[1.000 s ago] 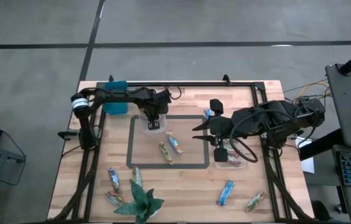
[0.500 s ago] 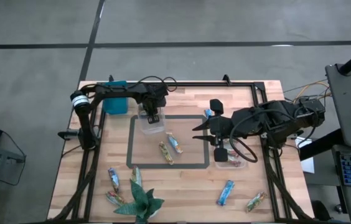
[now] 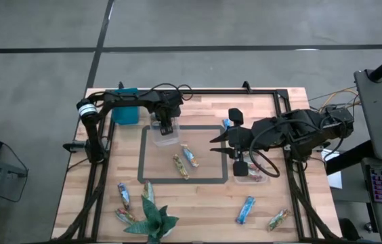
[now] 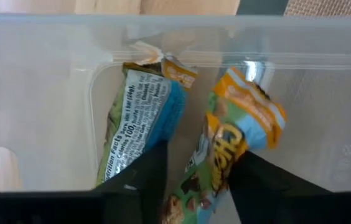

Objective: Pick and place Granola Bars by type
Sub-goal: Put the yellow granola bar into the left transparent bin

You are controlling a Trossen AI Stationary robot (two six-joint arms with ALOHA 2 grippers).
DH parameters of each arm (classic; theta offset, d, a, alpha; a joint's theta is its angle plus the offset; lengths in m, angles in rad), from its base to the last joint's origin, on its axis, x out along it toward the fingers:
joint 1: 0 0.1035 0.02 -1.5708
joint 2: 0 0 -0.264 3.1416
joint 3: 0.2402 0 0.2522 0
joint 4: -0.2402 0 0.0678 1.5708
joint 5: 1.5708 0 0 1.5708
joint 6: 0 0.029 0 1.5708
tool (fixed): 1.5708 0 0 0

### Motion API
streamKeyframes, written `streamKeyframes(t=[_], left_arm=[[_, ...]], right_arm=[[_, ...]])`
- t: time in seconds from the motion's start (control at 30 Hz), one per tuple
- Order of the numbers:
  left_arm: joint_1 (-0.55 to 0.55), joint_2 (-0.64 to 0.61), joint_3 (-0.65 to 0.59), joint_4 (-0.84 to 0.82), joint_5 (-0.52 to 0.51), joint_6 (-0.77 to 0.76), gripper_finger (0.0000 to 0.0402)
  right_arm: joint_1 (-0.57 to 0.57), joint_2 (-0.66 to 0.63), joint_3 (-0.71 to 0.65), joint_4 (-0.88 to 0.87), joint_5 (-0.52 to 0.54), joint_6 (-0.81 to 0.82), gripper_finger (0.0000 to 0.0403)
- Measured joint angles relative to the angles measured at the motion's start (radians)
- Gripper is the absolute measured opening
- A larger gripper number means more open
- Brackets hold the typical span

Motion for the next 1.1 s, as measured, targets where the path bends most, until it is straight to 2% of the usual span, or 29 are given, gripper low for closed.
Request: streamKeyframes(t=[0.13,0.23,0.47,0.63,0.73,0.93,1.1], left_arm=[[-0.001,0.0,0.001,-0.006,-0.054,0.001,0.0182],[-0.001,-0.01,0.031,-0.08,-0.082,0.014,0.0198],[-0.002,-0.127,0.119,-0.11,-0.074,0.006,0.0202],[-0.014,-0.262,0.188,-0.142,-0.063,-0.058,0.0202],[-0.025,-0.369,0.22,-0.114,-0.009,-0.097,0.0202],[-0.067,-0.592,0.225,0.044,0.164,-0.214,0.0202],[-0.164,-0.75,0.212,0.174,0.202,-0.278,0.0202]], right_arm=[[0.0,0.0,0.0,-0.006,0.0,-0.003,0.0097],[0.0,0.0,0.0,-0.029,0.0,-0.003,0.01],[0.0,-0.002,0.0,-0.058,-0.001,0.0,0.01],[0.0,-0.024,0.002,-0.1,-0.01,-0.003,0.0094],[0.0,-0.047,0.003,-0.139,-0.017,-0.011,0.0095],[0.001,-0.108,0.003,-0.19,-0.102,-0.057,0.0118],[0.0,-0.145,0.003,-0.195,-0.208,-0.042,0.0158]])
